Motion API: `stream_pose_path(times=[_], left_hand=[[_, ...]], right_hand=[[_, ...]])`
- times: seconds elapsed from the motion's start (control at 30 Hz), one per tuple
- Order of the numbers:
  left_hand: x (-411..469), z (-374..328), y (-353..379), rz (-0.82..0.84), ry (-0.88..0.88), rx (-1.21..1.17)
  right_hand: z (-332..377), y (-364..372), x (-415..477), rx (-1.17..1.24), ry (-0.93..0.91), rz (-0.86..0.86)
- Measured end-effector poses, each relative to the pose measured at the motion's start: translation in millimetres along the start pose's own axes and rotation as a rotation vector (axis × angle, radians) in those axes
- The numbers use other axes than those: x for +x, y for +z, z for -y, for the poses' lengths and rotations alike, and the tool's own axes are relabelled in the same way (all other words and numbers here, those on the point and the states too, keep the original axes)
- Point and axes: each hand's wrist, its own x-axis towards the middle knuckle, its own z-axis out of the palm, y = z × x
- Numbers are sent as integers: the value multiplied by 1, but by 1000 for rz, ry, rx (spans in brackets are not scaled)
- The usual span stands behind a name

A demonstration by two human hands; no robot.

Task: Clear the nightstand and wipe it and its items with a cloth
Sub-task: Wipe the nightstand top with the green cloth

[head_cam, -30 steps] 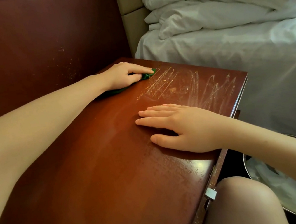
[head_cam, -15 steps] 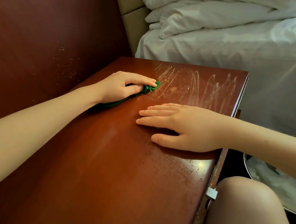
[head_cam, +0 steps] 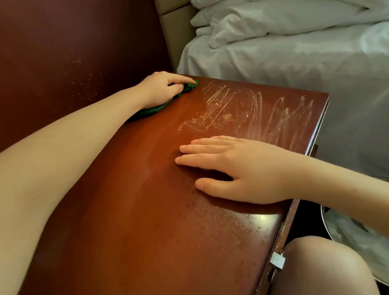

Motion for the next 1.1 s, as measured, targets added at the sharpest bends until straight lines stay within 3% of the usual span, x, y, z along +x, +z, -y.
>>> stream_pose_path(times=[0.43, 1.1], left_hand=[[46, -6, 3, -28, -143, 82], [29, -10, 3, -29, -23, 8]], right_hand=[[0, -1, 0, 24, -7, -12], [1, -1, 0, 26, 1, -7]])
